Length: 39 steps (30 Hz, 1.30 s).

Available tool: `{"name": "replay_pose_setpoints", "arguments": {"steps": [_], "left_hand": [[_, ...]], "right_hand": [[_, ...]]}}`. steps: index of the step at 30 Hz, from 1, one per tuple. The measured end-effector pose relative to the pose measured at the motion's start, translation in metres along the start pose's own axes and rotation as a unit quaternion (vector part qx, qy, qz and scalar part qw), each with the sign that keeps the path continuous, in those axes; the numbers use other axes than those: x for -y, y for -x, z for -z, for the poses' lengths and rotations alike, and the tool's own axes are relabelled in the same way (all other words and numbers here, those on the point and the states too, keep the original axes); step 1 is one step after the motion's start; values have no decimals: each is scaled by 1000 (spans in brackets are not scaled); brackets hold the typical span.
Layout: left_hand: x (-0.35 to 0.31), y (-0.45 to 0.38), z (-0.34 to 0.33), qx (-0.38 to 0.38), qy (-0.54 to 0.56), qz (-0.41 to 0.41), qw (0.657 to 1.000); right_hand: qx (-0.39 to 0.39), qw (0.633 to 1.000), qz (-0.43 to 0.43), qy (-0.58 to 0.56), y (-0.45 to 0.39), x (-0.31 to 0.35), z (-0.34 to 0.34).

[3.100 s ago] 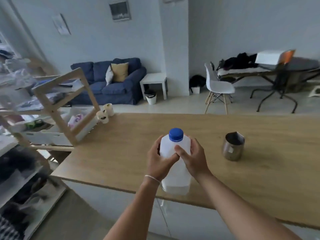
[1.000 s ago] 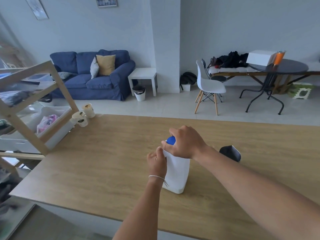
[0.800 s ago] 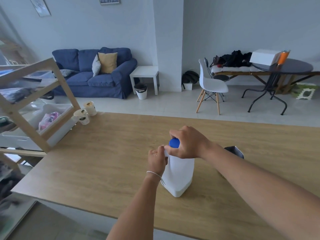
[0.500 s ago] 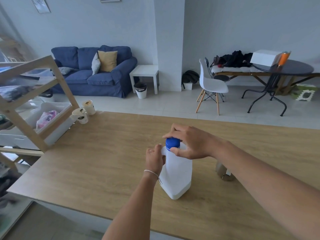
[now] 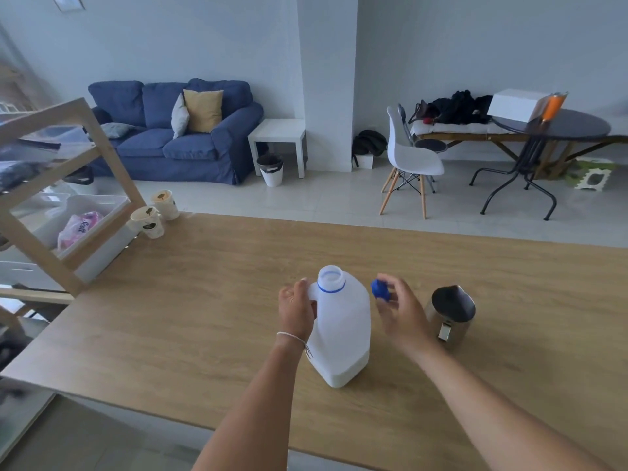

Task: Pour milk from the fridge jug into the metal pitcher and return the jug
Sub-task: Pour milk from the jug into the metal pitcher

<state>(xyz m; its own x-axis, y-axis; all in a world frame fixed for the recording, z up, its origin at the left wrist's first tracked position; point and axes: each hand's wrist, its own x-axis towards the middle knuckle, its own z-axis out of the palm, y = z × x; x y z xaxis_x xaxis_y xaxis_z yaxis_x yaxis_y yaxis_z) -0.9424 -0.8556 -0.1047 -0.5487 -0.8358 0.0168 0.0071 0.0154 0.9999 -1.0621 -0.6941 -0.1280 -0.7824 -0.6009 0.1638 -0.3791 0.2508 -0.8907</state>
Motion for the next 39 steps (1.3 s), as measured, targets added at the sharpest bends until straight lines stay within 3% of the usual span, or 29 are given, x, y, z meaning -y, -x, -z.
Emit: {"name": "replay_pose_setpoints", "arguments": {"steps": [3,7,17,19,21,23,25,29,31,35,39], "left_hand": [[2,2,-1,-1,-6,-2,1000],[5,6,-3,-12,-10,2,1000],[8,16,-2,-10,-76,-60,995],[7,17,-1,-6,-59,-47,997],[6,18,-2,-4,-37,-25,999],[6,21,-3,-17,-31,-8,999],[8,26,-5,-29,-32,0,999],[6,39,-16,-16,-101,-36,994],[-3,40,-26,34,-166,-78,982],[-23,41,-47,164,-292,-170,927],[-34,36,-65,210,-370,-190,885]], "right_hand": [[41,989,-103,97,13,-52,-17],[67,965,-113,229,21,-90,-21],[49,966,-91,238,36,-99,-23],[4,982,-69,175,48,-85,-25],[-44,996,-67,25,63,-58,-28],[-27,985,-80,-148,75,-26,-35],[-5,966,-80,-246,80,-2,-44],[-56,940,-126,-313,83,20,-46],[-85,925,-175,-327,83,22,-44],[-112,887,-239,-379,83,10,-38],[-97,830,-265,-481,85,6,-21]]}}
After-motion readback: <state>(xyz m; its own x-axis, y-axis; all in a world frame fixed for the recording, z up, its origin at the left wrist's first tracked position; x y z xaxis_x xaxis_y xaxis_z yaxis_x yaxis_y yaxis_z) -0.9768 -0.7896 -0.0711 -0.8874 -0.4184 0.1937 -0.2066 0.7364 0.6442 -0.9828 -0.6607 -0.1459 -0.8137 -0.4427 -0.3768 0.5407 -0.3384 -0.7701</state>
